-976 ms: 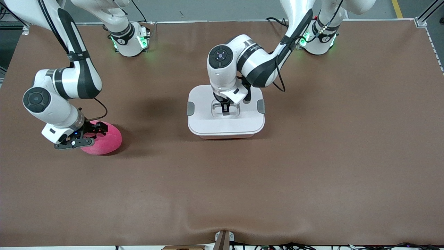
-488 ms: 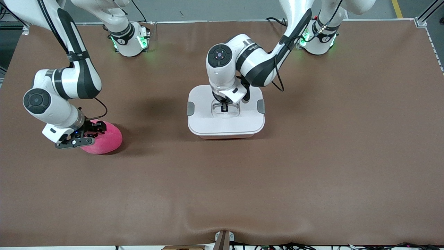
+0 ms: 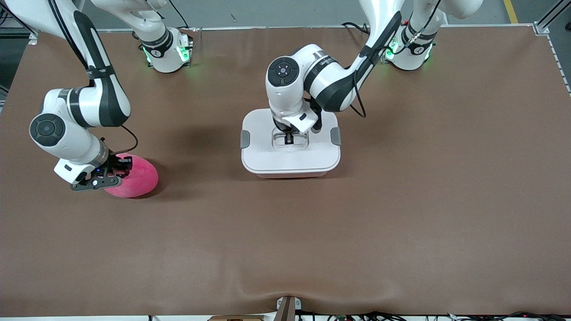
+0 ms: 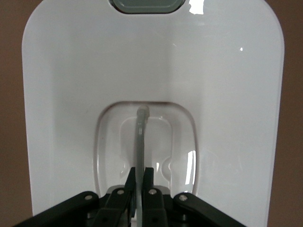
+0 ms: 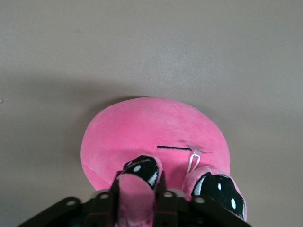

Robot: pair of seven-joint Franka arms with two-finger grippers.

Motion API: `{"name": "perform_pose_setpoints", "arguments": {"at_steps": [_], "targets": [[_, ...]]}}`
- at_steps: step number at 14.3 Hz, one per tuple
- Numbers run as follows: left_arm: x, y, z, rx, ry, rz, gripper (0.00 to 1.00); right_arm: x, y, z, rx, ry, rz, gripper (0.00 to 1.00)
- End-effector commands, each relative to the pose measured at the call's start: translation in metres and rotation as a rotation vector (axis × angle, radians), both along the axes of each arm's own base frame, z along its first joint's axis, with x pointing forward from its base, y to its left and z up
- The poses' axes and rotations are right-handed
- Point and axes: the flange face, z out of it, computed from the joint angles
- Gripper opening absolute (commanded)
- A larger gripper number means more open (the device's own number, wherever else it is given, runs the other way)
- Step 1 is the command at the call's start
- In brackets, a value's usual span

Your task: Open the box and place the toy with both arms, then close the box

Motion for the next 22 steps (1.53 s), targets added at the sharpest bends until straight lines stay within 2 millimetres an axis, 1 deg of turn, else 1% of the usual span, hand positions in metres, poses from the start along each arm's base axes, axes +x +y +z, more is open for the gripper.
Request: {"name": "perform_pose_setpoints", "arguments": {"at_steps": [1, 3, 5, 6, 8, 10, 11, 12, 13, 14, 15, 16, 17, 18, 19, 20, 22], "targets": [[0.000, 0.004, 0.030, -0.018, -0.040, 0.016, 0.00, 0.000, -0.003, 0.003, -0.014, 0.002, 0.013, 0.00], [0.002, 0.008, 0.042, -0.026, -0.050, 0.022, 0.00, 0.002, -0.001, 0.006, -0.014, -0.006, 0.016, 0.00], [0.005, 0.012, 0.053, -0.036, -0.061, 0.028, 0.00, 0.003, 0.007, 0.016, -0.014, -0.014, 0.046, 0.00], [0.008, 0.016, 0.061, -0.044, -0.069, 0.036, 0.00, 0.003, 0.014, 0.024, -0.015, -0.013, 0.069, 0.00], [0.013, 0.021, 0.066, -0.044, -0.073, 0.046, 0.00, 0.005, 0.033, 0.047, -0.020, -0.015, 0.108, 0.00], [0.015, 0.025, 0.074, -0.046, -0.075, 0.051, 0.00, 0.007, 0.067, 0.078, -0.022, -0.037, 0.159, 0.00], [0.022, 0.034, 0.078, -0.044, -0.077, 0.067, 0.00, 0.006, 0.087, 0.093, -0.023, -0.051, 0.188, 0.00], [0.023, 0.041, 0.086, -0.037, -0.072, 0.070, 0.00, 0.005, 0.107, 0.106, -0.024, -0.064, 0.223, 0.00], [0.025, 0.047, 0.090, -0.029, -0.066, 0.075, 0.00, 0.005, 0.125, 0.117, -0.020, -0.081, 0.250, 0.00], [0.033, 0.059, 0.094, -0.021, -0.063, 0.093, 0.00, 0.004, 0.142, 0.124, -0.017, -0.097, 0.279, 0.00], [0.034, 0.062, 0.098, -0.020, -0.066, 0.095, 0.00, 0.003, 0.155, 0.128, -0.017, -0.105, 0.301, 0.00], [0.036, 0.067, 0.102, -0.005, -0.075, 0.093, 0.00, 0.003, 0.159, 0.131, -0.014, -0.112, 0.310, 0.00], [0.039, 0.074, 0.110, 0.001, -0.084, 0.101, 0.00, 0.003, 0.165, 0.137, -0.010, -0.120, 0.347, 0.00], [0.045, 0.084, 0.113, 0.009, -0.082, 0.114, 0.00, 0.002, 0.181, 0.148, -0.003, -0.133, 0.422, 0.00], [0.044, 0.089, 0.115, 0.019, -0.075, 0.117, 0.00, 0.004, 0.191, 0.159, 0.004, -0.153, 0.465, 0.00], [0.044, 0.092, 0.115, 0.025, -0.072, 0.112, 0.00, 0.003, 0.200, 0.163, 0.010, -0.160, 0.492, 0.00], [0.052, 0.112, 0.128, 0.016, -0.081, 0.109, 0.00, -0.003, 0.221, 0.173, 0.033, -0.171, 0.571, 0.00]]}}
